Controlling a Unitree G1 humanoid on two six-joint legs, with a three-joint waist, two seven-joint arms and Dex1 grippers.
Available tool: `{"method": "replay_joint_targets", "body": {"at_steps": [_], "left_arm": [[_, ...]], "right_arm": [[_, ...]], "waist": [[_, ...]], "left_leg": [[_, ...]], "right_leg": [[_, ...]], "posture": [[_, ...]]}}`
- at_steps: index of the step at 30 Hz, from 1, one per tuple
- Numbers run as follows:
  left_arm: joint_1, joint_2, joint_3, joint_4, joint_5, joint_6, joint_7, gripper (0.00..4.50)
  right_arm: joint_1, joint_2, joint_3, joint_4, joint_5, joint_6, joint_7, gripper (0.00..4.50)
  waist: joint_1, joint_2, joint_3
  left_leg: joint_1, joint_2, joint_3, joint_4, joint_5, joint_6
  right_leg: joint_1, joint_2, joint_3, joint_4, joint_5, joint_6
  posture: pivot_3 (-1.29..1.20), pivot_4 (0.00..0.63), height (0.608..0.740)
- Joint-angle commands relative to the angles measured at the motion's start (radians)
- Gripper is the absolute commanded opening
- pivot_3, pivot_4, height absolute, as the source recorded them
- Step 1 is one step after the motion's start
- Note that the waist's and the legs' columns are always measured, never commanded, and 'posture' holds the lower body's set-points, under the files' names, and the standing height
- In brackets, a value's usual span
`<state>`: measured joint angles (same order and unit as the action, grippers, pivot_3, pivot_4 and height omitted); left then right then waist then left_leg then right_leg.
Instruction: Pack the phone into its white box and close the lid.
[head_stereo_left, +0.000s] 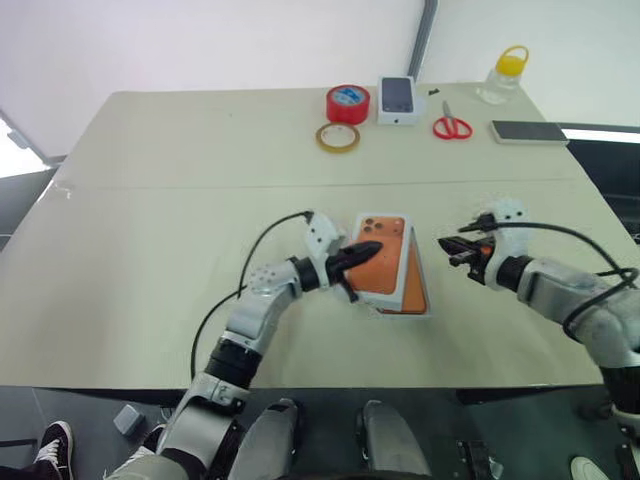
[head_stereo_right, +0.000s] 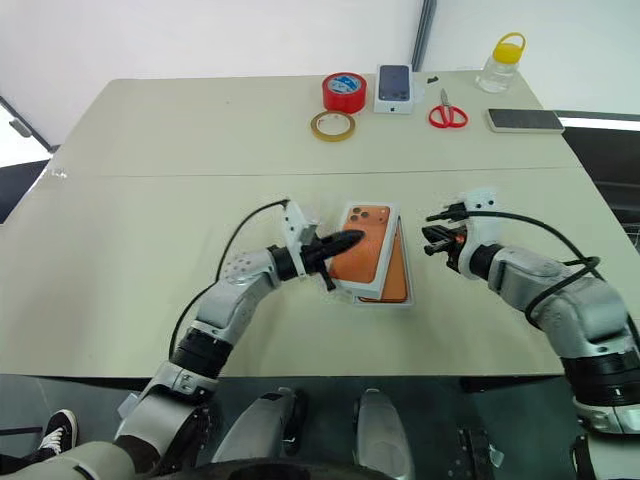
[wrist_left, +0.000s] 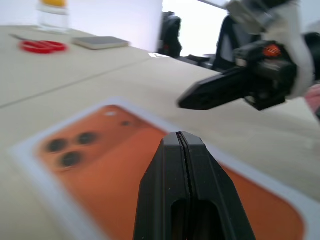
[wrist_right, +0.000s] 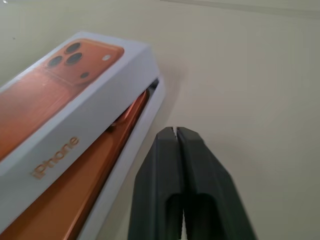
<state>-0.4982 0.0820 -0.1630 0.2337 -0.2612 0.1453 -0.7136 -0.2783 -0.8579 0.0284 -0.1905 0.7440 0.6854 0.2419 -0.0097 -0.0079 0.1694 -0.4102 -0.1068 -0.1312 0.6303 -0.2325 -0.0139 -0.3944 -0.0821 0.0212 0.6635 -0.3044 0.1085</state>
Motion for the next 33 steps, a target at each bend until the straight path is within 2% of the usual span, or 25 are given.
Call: {"method": "replay_joint_targets", "body": {"at_steps": [1, 5, 14, 33], "left_arm": [[-0.033, 0.030, 0.052, 0.004, 0.011, -0.008, 0.040, 0.00], [-0.034, 0.072, 0.034, 0.064, 0.071, -0.033, 0.046, 0.00], [-0.088, 0.018, -0.039, 0.205, 0.122, -0.016, 0.011, 0.00], [-0.068, -0.056, -0.081, 0.092, 0.101, 0.063, -0.055, 0.00]], "right_arm": [[-0.007, 0.031, -0.003, -0.034, -0.096, -0.068, 0.061, 0.05], [0.011, 0.025, 0.031, -0.050, -0.223, -0.114, 0.131, 0.05], [0.040, 0.076, 0.003, -0.079, -0.306, -0.089, 0.179, 0.05], [0.106, 0.092, -0.060, -0.152, -0.389, -0.058, 0.247, 0.05]], "waist": [[0.001, -0.001, 0.000], [0.006, -0.001, 0.000], [0.023, -0.001, 0.001], [0.022, -0.001, 0.001]], "left_leg": [[0.000, 0.000, 0.000, 0.000, 0.000, 0.000], [0.000, -0.001, -0.001, 0.000, 0.000, 0.000], [0.000, -0.001, -0.001, 0.000, 0.000, -0.001], [0.000, -0.001, -0.001, 0.000, 0.000, -0.001]], "right_leg": [[0.000, 0.000, 0.000, 0.000, 0.000, 0.000], [0.000, 0.000, 0.000, -0.001, 0.000, 0.000], [0.000, -0.001, 0.000, -0.001, 0.000, 0.000], [0.000, -0.001, 0.000, 0.000, 0.000, 0.000]], "posture": [[0.00, 0.150, 0.740], [0.00, 0.150, 0.740], [0.00, 0.150, 0.740], [0.00, 0.150, 0.740]]}}
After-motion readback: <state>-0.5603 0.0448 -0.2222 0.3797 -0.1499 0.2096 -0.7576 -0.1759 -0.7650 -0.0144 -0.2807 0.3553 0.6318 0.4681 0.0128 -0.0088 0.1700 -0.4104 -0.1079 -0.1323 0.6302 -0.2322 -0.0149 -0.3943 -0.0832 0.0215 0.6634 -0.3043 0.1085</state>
